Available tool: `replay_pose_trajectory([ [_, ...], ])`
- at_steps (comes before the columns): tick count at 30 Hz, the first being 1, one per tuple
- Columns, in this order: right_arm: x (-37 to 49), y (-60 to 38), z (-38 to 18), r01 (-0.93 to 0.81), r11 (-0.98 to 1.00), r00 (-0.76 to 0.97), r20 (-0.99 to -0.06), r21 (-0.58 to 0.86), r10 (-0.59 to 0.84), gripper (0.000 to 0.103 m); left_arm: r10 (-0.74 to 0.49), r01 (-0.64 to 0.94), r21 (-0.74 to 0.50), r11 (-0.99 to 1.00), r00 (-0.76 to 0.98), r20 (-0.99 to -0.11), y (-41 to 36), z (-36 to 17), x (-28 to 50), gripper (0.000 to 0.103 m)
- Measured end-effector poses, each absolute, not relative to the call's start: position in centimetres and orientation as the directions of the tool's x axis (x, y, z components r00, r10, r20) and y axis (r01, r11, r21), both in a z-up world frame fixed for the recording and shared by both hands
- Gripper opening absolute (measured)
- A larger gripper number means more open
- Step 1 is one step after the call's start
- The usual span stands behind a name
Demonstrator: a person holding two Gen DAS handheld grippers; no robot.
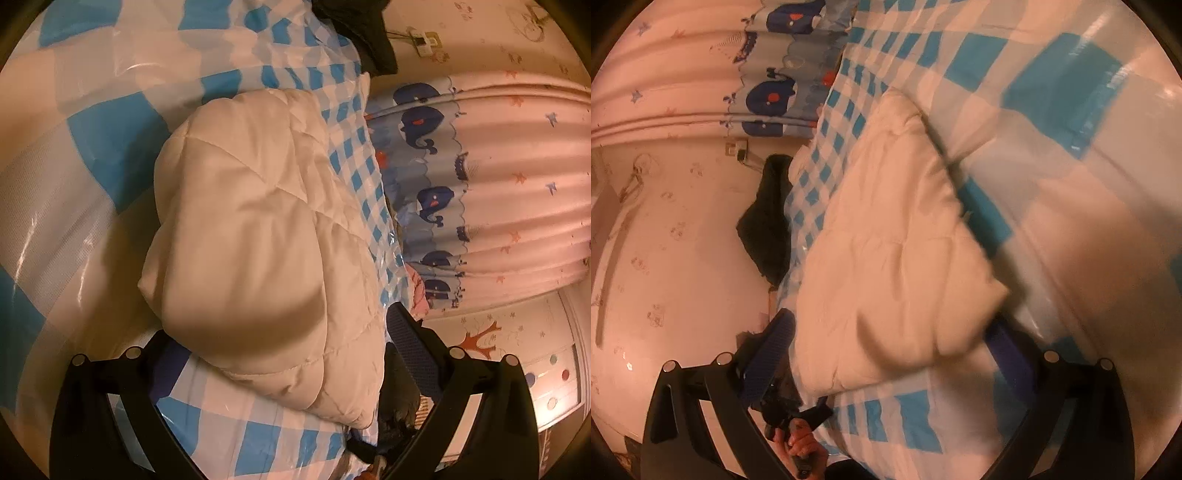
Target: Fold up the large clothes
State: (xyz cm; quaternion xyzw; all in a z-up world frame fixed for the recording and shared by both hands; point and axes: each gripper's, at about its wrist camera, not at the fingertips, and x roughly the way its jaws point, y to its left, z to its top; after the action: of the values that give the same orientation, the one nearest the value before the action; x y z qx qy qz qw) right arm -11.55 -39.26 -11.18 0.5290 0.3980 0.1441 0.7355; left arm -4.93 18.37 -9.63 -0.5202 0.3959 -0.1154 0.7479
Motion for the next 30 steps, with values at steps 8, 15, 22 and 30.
replay_pose_trajectory([
  [8, -9.3, -39.4, -12.0, 0.242, 0.399, 0.593, -0.461, 0.884, 0.661, 0.096, -0.597, -0.253, -0.876, 0.411, 0.651, -0.468, 18.7, -10.3, -4.7, 0.087],
  [15, -8.3, -38.0, -8.3, 0.130, 0.480, 0.590, -0.457, 0.868, 0.666, 0.033, -0.527, -0.186, -0.764, 0.618, 0.623, -0.578, 17.4, -8.0, -4.6, 0.027],
  [22, -12.1, -38.2, -3.9, 0.005, 0.512, 0.552, -0.429, 0.859, 0.715, 0.029, -0.544, -0.091, -0.728, 0.679, 0.603, -0.583, 16.7, -2.9, -8.2, 0.024],
  [30, -22.5, -38.8, -6.1, 0.023, 0.550, 0.419, -0.507, 0.835, 0.753, 0.052, -0.517, -0.092, -0.642, 0.761, 0.510, -0.687, 16.9, -3.7, -17.0, 0.046],
])
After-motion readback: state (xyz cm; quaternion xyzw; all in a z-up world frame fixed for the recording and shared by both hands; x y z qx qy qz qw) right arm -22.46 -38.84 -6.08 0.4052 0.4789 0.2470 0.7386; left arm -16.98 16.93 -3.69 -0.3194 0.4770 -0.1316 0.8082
